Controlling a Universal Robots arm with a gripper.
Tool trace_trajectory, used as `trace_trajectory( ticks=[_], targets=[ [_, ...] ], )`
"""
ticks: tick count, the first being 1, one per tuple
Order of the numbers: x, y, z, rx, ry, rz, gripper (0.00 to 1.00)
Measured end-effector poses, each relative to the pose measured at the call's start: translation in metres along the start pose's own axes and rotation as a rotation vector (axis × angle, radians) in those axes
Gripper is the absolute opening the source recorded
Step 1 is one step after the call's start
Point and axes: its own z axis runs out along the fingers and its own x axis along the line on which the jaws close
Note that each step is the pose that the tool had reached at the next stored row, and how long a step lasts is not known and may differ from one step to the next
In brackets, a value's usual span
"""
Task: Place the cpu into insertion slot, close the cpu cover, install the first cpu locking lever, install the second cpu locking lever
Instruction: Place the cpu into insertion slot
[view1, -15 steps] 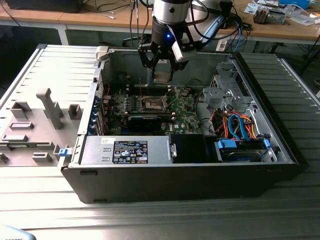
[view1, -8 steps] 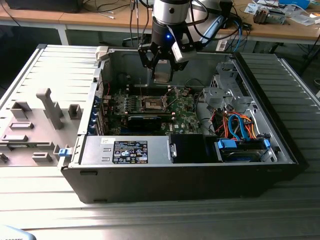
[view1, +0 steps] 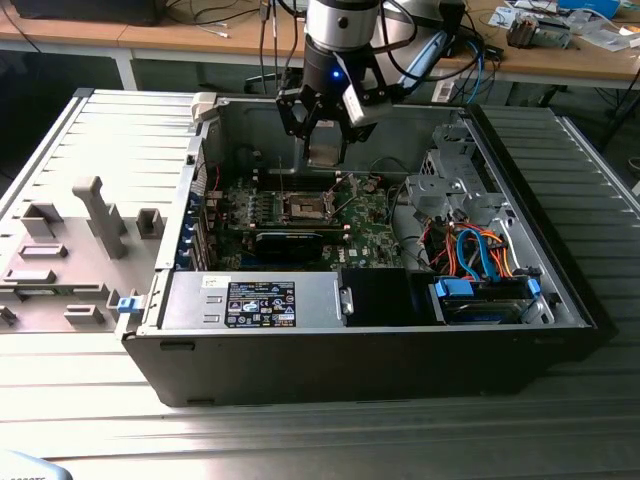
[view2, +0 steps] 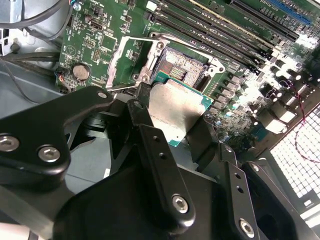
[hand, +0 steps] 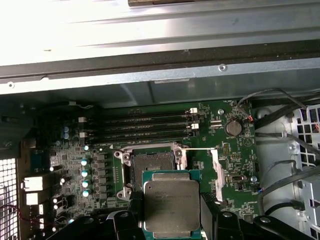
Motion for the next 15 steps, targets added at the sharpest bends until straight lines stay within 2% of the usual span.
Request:
trace_trajectory(
  ticks=[13, 15],
  targets=[
    [-0.0001, -0.0002, 0.0034, -0.0002, -0.0008, 0.013, 0.54],
    [-0.0002, -0.0006, 0.008, -0.0004, -0.0016, 0.023, 0.54]
  ],
)
